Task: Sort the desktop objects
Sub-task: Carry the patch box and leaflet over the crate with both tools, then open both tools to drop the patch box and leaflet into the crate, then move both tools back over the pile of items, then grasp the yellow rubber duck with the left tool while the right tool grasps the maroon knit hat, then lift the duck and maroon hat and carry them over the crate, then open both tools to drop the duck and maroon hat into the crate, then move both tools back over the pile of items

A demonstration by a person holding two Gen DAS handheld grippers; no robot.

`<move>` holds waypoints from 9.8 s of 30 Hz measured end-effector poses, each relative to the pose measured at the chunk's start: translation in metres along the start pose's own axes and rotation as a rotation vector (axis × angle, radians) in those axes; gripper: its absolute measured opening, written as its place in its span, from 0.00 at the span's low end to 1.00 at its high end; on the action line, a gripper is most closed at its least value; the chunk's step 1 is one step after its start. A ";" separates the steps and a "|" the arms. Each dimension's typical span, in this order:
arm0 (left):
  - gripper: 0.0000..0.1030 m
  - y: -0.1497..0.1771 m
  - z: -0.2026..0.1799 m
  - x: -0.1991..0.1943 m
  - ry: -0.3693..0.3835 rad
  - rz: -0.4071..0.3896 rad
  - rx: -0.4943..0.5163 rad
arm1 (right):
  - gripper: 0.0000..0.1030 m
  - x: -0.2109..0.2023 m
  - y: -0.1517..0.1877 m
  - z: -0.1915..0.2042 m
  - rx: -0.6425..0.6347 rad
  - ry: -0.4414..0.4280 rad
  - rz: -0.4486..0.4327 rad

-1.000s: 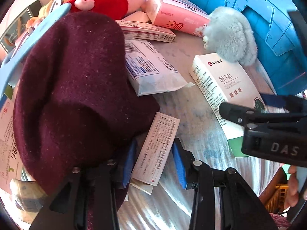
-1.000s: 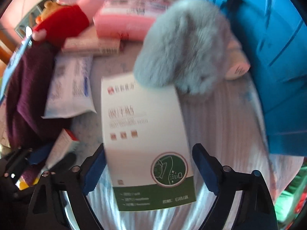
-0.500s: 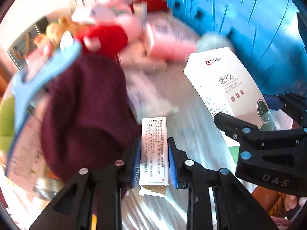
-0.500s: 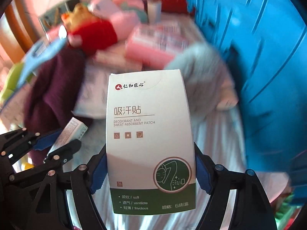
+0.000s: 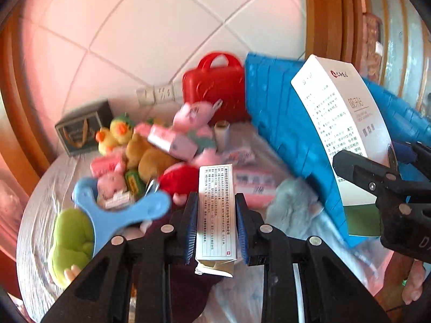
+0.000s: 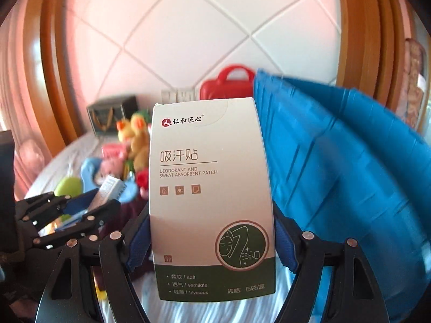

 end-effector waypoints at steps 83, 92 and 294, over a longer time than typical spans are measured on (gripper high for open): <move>0.73 -0.100 -0.136 -0.036 0.048 -0.078 -0.077 | 1.00 -0.099 -0.069 -0.187 0.032 0.200 -0.282; 0.73 -0.032 -0.017 -0.042 -0.104 -0.019 -0.123 | 1.00 -0.077 -0.075 -0.063 -0.076 0.021 -0.282; 0.71 -0.039 0.090 -0.018 -0.042 0.012 -0.076 | 1.00 -0.002 -0.051 0.044 -0.178 0.079 -0.042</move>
Point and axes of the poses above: each gripper's, at about its wrist camera, not at the fingertips, and x roughly the way its jaws point, z to its left, y to its underside, the point moved 10 cm from there along x, roughly the way its jaws point, and after that the axes turned 4 degrees about x, right-handed, at the moved point
